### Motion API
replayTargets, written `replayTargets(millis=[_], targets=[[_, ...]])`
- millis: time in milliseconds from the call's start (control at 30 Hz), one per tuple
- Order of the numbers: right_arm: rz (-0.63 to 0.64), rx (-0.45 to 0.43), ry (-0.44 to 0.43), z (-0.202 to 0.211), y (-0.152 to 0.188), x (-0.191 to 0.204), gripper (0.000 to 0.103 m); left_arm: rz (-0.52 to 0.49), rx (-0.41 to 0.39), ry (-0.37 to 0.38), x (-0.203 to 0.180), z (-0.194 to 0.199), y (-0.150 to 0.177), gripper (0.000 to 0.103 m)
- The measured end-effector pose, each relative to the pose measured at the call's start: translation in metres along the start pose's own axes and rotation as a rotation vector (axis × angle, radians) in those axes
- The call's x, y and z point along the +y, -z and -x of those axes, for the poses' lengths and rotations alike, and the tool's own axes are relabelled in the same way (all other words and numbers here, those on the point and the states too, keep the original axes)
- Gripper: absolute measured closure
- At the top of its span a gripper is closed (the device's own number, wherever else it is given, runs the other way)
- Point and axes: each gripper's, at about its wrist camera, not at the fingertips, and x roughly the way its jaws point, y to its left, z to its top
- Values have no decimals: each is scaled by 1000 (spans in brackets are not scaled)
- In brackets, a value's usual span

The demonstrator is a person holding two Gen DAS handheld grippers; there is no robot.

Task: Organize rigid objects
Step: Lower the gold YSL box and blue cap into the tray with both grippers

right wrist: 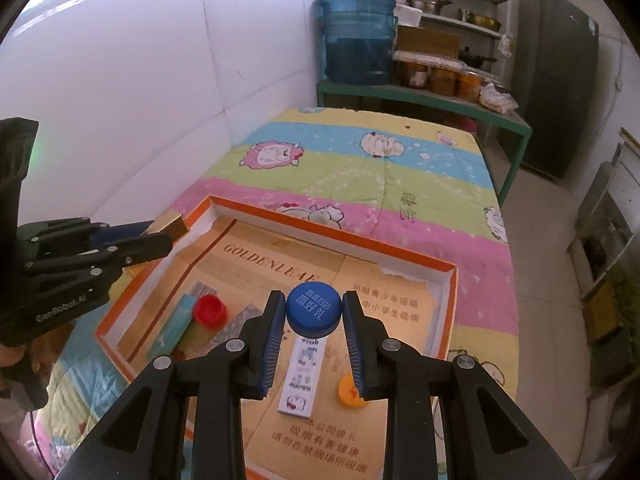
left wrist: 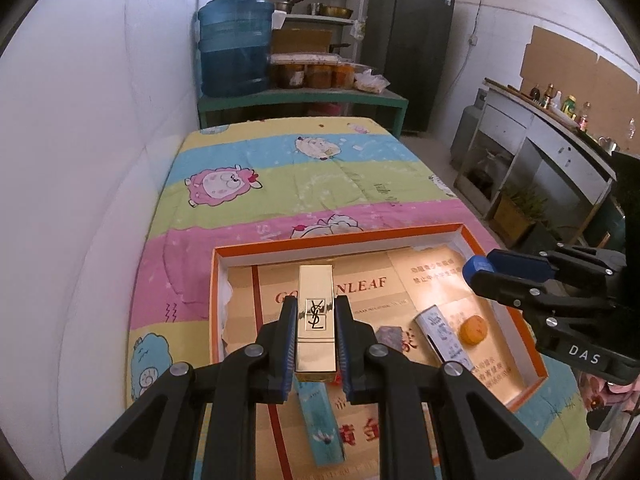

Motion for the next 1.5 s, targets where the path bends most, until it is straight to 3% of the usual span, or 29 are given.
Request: replayTargets(millis=[733,1500], targets=[[-21,77,-16,-57,-22,-18,73,69,116,13,16,-58,-18,85],[-40,127,-26,-88,-20,-26,73,85,172,12,16,-88,-18,85]])
